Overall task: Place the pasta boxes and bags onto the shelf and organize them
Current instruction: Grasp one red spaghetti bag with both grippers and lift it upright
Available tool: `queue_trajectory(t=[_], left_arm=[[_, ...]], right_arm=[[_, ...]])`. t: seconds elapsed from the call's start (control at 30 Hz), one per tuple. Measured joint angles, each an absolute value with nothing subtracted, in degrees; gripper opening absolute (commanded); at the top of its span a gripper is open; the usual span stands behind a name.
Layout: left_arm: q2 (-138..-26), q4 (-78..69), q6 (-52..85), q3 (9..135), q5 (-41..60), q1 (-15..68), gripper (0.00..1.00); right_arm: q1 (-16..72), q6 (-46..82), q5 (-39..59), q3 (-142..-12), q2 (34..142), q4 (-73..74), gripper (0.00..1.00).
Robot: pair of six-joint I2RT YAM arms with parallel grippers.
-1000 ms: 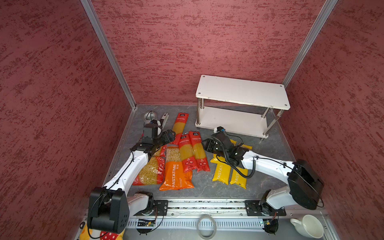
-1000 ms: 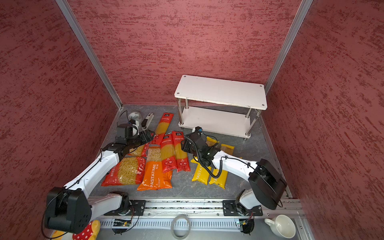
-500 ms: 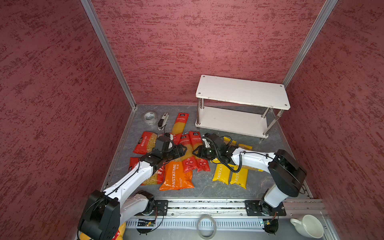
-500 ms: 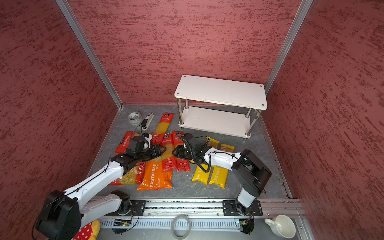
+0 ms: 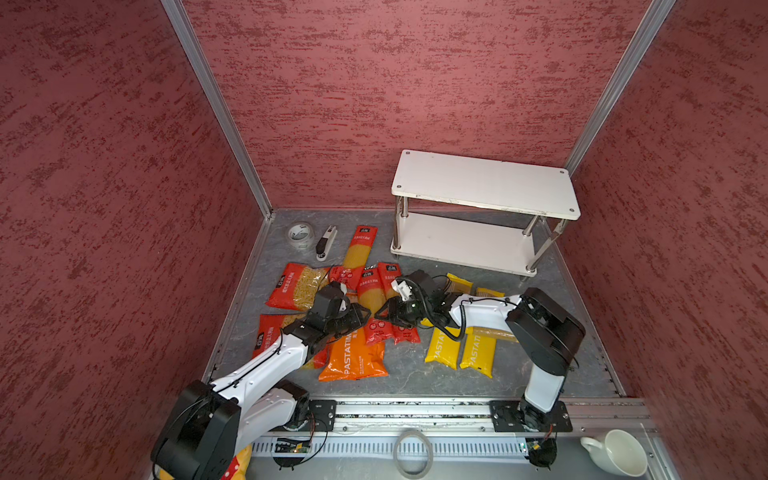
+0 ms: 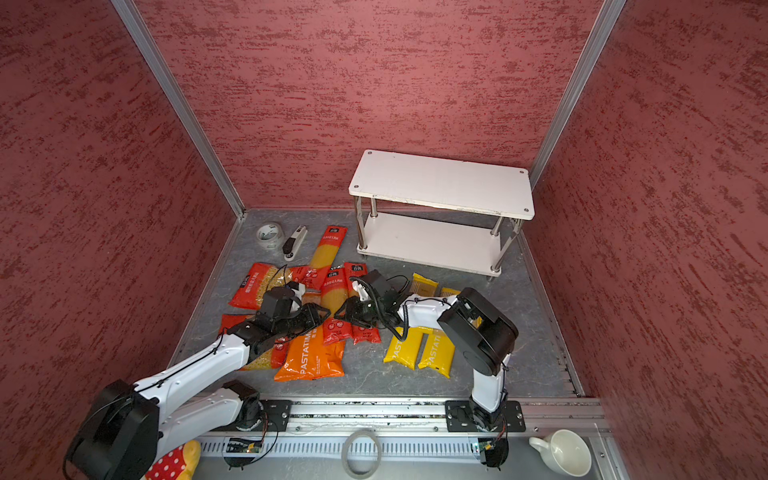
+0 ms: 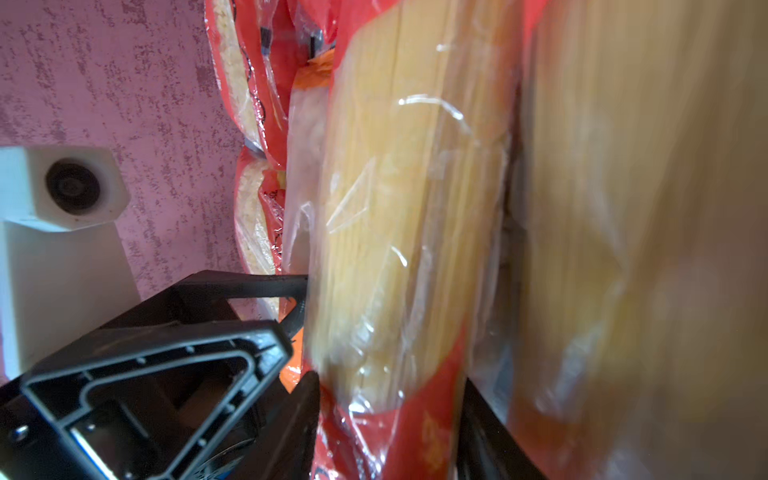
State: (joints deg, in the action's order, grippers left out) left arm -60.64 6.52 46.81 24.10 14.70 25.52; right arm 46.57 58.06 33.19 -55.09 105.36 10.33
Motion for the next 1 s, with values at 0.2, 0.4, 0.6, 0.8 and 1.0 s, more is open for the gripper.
queue_trajectory(t=[0.2, 0.4, 0.6, 0.8, 1.0], left_arm=[[-60.8, 5.1, 47.7, 23.8, 14.5, 25.6, 0.23], [-61.1, 3.6, 48.2, 23.2, 14.4, 25.6, 0.20], [-60.3, 4.3, 48.5, 23.2, 14.0, 25.2, 0.25], [-55.7, 8.1, 48.2, 24.2, 16.8, 20.8, 0.37], [-52.3, 10.2, 48.1, 26.1, 21.0, 14.8, 0.51]], right_arm=[[46.3, 61.3, 35.7, -55.1, 105.9, 14.8, 0.45], [46.2, 62.7, 36.5, -55.1, 107.9, 16.3, 0.35], [45.7, 63.6, 37.2, -55.1, 108.0, 16.9, 0.19], [45.6, 64.0, 37.3, -55.0, 107.8, 17.1, 0.13], [45.5, 64.7, 37.5, -52.9, 106.1, 19.0, 0.09]])
